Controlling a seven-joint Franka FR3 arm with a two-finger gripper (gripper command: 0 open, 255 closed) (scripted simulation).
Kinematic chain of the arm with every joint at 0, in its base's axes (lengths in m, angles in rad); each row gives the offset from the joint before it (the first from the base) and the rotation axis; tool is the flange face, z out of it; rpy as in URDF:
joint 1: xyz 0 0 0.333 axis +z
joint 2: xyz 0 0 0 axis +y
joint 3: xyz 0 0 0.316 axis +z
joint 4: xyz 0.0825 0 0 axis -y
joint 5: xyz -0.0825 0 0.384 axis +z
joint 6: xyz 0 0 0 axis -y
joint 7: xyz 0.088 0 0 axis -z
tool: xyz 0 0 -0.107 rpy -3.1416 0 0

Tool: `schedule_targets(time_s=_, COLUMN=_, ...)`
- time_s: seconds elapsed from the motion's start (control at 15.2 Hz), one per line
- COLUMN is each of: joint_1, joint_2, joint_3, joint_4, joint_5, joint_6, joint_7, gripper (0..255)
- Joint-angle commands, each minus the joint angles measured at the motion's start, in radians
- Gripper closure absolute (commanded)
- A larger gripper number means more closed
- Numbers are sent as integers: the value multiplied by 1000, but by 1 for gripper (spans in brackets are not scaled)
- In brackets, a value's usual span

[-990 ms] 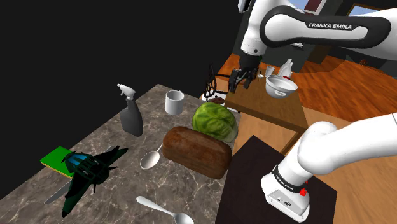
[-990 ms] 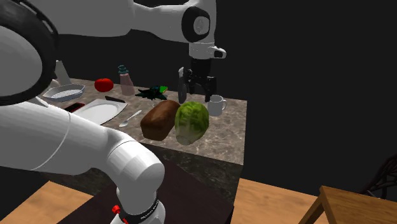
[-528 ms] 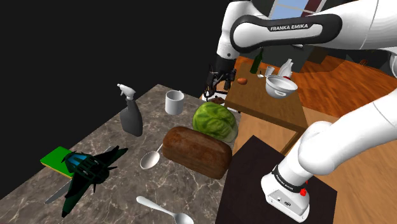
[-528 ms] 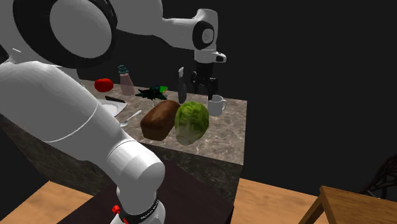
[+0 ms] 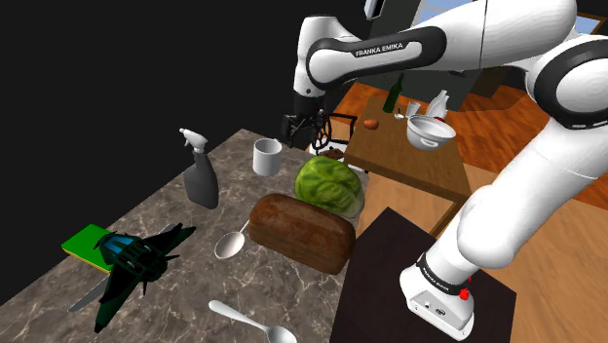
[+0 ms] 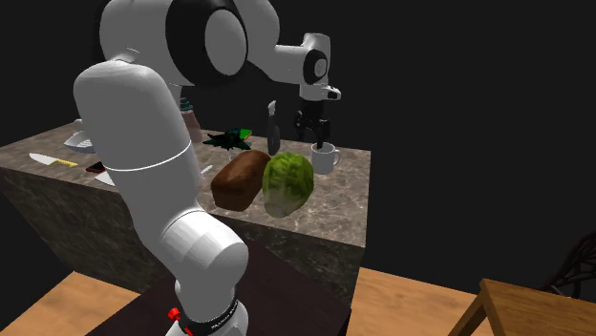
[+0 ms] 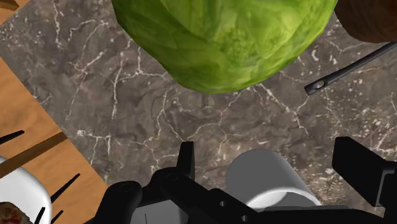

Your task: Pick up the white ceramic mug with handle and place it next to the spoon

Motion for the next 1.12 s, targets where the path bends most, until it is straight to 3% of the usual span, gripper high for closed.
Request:
schedule_targets(time_s=0.0, joint_1=7, joint_2=79, joint_3=8, joint_4=71, joint_5=-10, joint_6=7, joint_7=20, gripper=0)
schedule_targets(time_s=0.73, joint_1=68, joint_2=514, joint_3=22, joint_4=529, joint_5=-75, joint_6=-27, joint_7=108, gripper=0)
schedule_targets(time_s=1.06, joint_1=69, joint_2=529, joint_3=20, joint_4=485, joint_5=-78, joint_6=33, joint_7=110, gripper=0)
